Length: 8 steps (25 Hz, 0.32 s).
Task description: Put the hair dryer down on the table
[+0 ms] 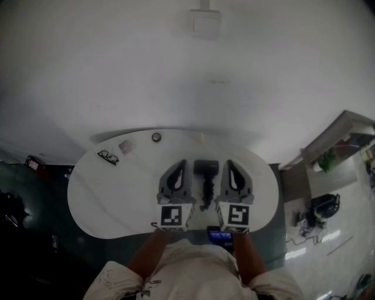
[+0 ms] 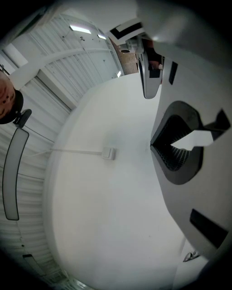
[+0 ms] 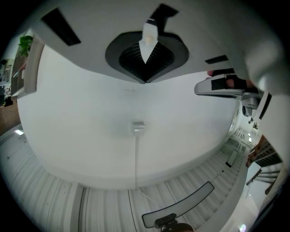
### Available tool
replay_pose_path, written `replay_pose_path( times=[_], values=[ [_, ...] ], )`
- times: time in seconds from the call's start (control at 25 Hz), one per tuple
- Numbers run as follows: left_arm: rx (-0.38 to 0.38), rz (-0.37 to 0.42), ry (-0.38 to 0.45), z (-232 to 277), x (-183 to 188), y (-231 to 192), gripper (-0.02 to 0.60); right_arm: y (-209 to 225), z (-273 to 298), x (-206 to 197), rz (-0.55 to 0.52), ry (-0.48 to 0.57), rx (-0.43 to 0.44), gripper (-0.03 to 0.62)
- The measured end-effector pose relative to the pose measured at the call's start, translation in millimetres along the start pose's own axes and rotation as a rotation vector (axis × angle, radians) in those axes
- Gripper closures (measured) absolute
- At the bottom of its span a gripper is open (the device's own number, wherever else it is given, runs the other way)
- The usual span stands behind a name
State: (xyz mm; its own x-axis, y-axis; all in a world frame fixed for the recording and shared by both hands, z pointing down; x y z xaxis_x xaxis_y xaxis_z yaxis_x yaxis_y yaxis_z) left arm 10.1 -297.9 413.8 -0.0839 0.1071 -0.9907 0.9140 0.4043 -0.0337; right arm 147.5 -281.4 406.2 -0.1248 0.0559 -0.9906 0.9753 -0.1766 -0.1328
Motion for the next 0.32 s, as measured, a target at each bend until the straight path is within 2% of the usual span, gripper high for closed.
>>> replay_pose_path(
  times=[0.32],
  values=[
    [-0.006, 0.007, 0.01, 2.0, 1.5, 2.4, 0.586, 3.7, -0.1, 1.2, -0.006, 0.009, -0.011, 0.588]
  ],
)
Point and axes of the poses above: the fingertips, and each gripper's own axes: z forward along the fingers, y to its right, x out of its top, the point moved 2 cm from there along -z, backward along the fingers, and after that the axes turned 2 degrees about y, right-handed, at the moved point
